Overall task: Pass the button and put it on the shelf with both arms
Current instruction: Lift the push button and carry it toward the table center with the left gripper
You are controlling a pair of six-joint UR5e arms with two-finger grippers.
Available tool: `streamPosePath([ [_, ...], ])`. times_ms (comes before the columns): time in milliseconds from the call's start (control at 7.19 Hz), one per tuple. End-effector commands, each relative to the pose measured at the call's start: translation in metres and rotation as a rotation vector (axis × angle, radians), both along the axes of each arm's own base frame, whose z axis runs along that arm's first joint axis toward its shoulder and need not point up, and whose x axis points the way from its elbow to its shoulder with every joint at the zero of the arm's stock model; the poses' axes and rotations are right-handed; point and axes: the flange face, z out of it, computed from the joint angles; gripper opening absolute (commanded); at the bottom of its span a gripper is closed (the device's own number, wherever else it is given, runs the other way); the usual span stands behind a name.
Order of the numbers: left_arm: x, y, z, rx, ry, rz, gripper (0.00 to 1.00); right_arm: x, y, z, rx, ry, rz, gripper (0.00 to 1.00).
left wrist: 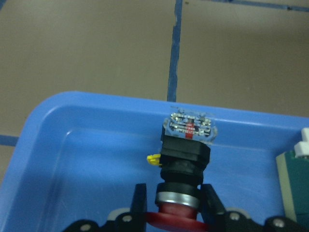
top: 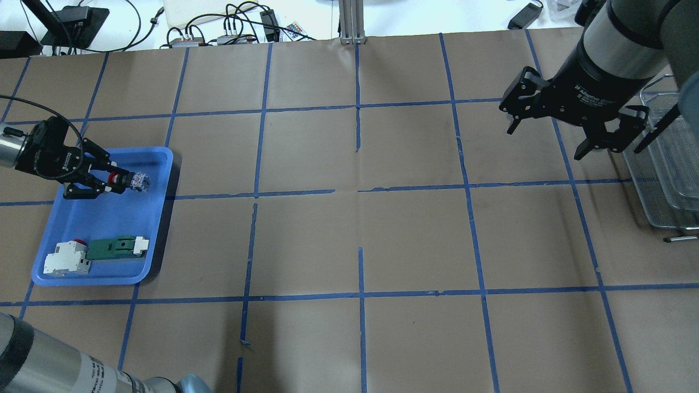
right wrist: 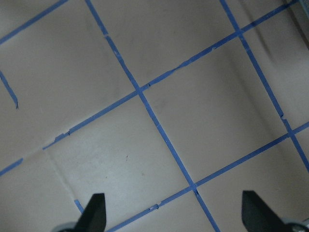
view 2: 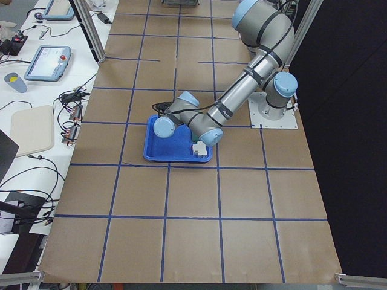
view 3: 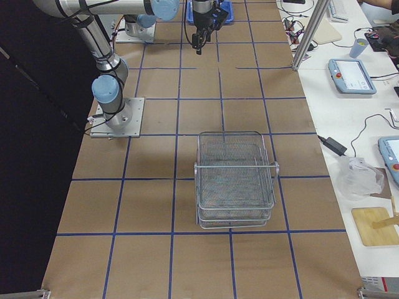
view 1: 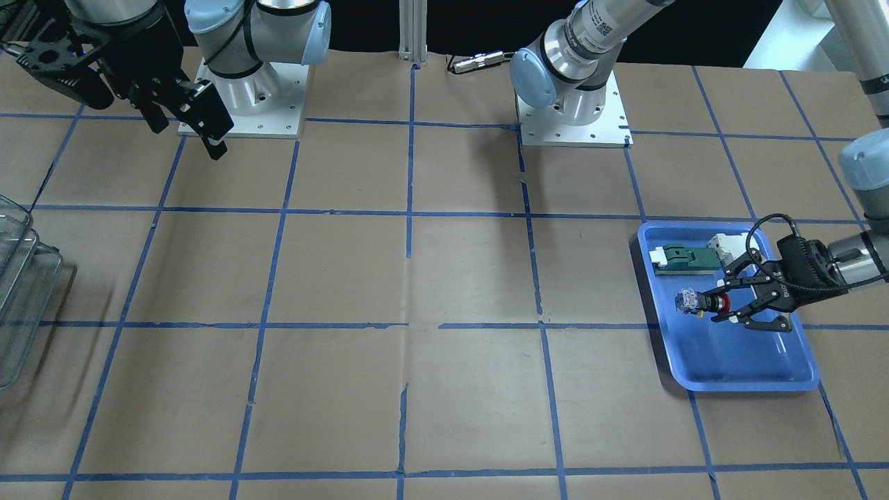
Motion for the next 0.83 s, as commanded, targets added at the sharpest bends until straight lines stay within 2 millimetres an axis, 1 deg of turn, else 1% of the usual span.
streamPosePath([
  [0, -0.059, -0.016, 0.076, -0.037, 0.000, -0.070, 0.00, -0.008, -0.004, -0.004, -0.048, 0.052, -0.286, 1.00],
  [139, -0.106, -0.020, 0.108, -0.059, 0.018, -0.103, 0.00, -0.007, -0.002, -0.006, -0.044, 0.027, -0.479, 1.00],
  [278, -0.161, -0.022, 0.137, -0.082, 0.062, -0.104, 0.00, -0.006, -0.001, -0.005, -0.044, 0.015, -0.548, 1.00],
  [417, -0.218, -0.019, 0.160, -0.083, 0.075, -0.129, 0.00, -0.002, -0.003, -0.005, -0.027, -0.054, -0.552, 1.00],
  [556, -0.272, -0.011, 0.177, -0.098, 0.074, -0.199, 0.00, 0.000, -0.003, -0.003, -0.024, -0.092, -0.584, 1.00],
  [695, -0.324, 0.000, 0.192, -0.059, 0.074, -0.199, 0.00, 0.000, -0.002, -0.001, -0.023, -0.104, -0.664, 1.00],
])
